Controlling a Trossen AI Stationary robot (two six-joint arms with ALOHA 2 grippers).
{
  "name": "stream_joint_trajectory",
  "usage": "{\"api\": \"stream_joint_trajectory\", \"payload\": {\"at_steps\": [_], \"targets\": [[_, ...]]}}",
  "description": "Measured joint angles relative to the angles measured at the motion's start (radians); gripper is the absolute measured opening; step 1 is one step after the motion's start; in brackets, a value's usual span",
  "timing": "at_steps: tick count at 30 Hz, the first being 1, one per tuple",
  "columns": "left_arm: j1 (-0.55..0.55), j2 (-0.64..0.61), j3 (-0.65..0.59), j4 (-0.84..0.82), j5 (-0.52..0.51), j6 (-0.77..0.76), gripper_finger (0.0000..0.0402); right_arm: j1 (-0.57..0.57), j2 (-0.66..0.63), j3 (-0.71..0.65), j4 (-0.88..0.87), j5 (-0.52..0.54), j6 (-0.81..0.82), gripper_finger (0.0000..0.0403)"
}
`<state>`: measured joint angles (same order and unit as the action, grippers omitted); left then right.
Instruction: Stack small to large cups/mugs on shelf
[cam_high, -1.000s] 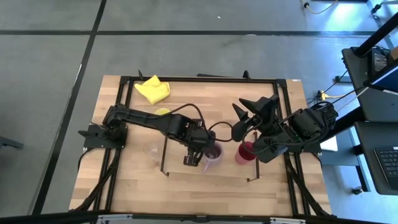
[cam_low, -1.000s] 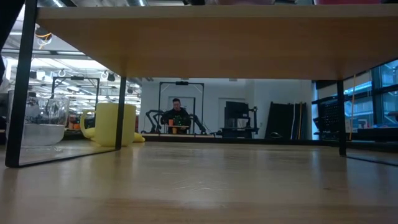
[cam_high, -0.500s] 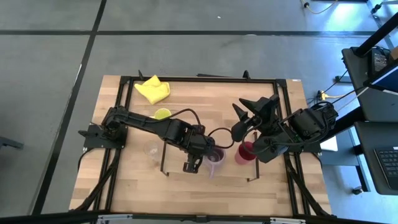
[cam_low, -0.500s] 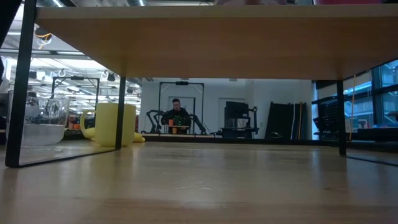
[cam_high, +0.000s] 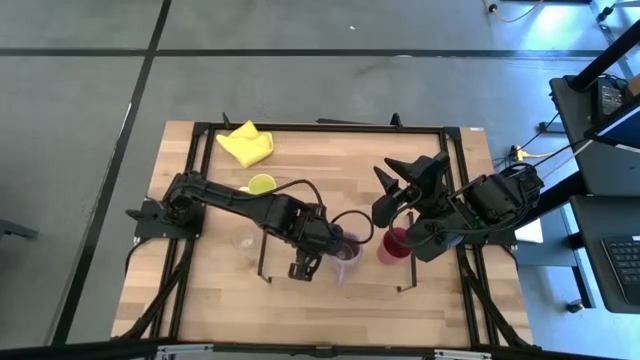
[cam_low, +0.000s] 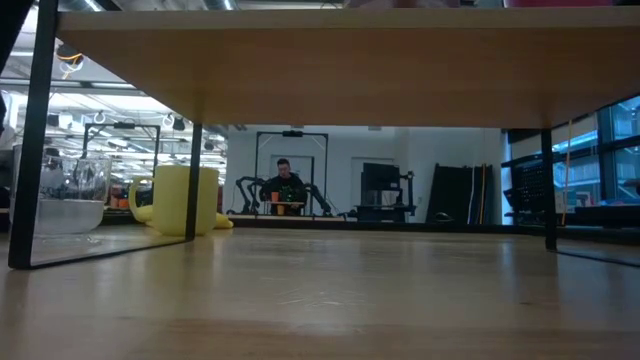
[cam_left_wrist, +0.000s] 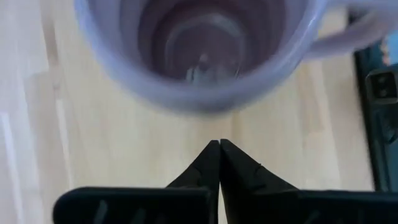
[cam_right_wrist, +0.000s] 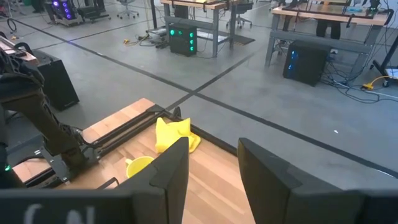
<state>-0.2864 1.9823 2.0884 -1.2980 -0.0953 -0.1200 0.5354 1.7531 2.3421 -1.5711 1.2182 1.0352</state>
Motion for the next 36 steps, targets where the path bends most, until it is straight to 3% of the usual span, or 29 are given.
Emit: {"api": "stream_joint_trajectory", "payload": {"at_steps": [5,13,23,27,30,36], "targets": [[0.013,-0.020,-0.002,-0.041,-0.053,0.064,0.0013,0.000,0.000,0.000,0.000,0.000,-0.007,0.0139],[0.068,-0.188,-0.052,-0.031,-0.036,0.112,0.0011,0.000,0.000,0.000,0.000,-0.008,-0.017,0.0139],[0.337,-0.683,-0.677,0.186,0.131,0.071,0.0008,0.000,0.001,0.000,0.000,-0.042,-0.018,0.0139],[0.490,-0.793,-0.887,0.204,0.125,-0.027,0.0015,-0.004,0.001,0.000,0.000,-0.042,-0.018,0.0139],[0.588,-0.837,-0.981,0.204,0.099,-0.032,0.0019,-0.009,0.001,0.000,0.000,-0.043,-0.018,0.0139],[0.718,-0.834,-1.028,0.270,0.034,0.023,0.0055,-0.009,0.001,0.000,0.000,-0.043,0.000,0.0139]]}}
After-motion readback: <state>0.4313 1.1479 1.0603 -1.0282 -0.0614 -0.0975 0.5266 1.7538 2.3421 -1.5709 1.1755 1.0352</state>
